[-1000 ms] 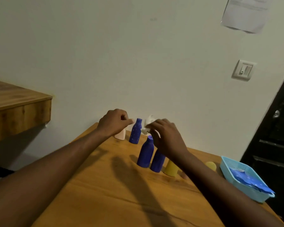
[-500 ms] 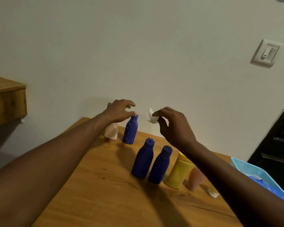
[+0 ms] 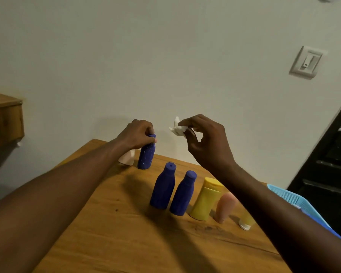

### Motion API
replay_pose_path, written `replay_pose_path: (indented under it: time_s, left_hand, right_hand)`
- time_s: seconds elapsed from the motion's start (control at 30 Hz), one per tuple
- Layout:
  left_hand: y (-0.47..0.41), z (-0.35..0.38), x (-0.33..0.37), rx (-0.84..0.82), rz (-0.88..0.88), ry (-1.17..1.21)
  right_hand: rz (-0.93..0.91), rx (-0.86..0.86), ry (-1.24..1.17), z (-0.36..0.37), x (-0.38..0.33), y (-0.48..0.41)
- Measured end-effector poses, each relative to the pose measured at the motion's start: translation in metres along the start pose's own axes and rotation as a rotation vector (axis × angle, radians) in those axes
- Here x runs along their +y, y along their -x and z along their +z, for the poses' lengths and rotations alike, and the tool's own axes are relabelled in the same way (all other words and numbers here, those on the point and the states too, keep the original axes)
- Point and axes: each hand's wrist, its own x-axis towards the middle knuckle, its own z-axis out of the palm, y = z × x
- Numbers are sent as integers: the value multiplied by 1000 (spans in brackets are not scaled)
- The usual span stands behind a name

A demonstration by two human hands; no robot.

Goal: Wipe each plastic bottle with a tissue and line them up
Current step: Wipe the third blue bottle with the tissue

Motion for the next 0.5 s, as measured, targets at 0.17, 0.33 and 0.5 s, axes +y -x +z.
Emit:
replay_pose_path:
  time_s: [0.17,0.33,0.5]
  left_hand:
    - [22,-35,16,84,6,49]
    - [69,-74,47,68,25,133]
    - [137,-87,86,-23,45,196]
  right_hand:
    - [-7,76,-55,-26,-17,11]
    - [91,90,-147,-51,-43,37]
    - [148,59,-183,-67,-71,76]
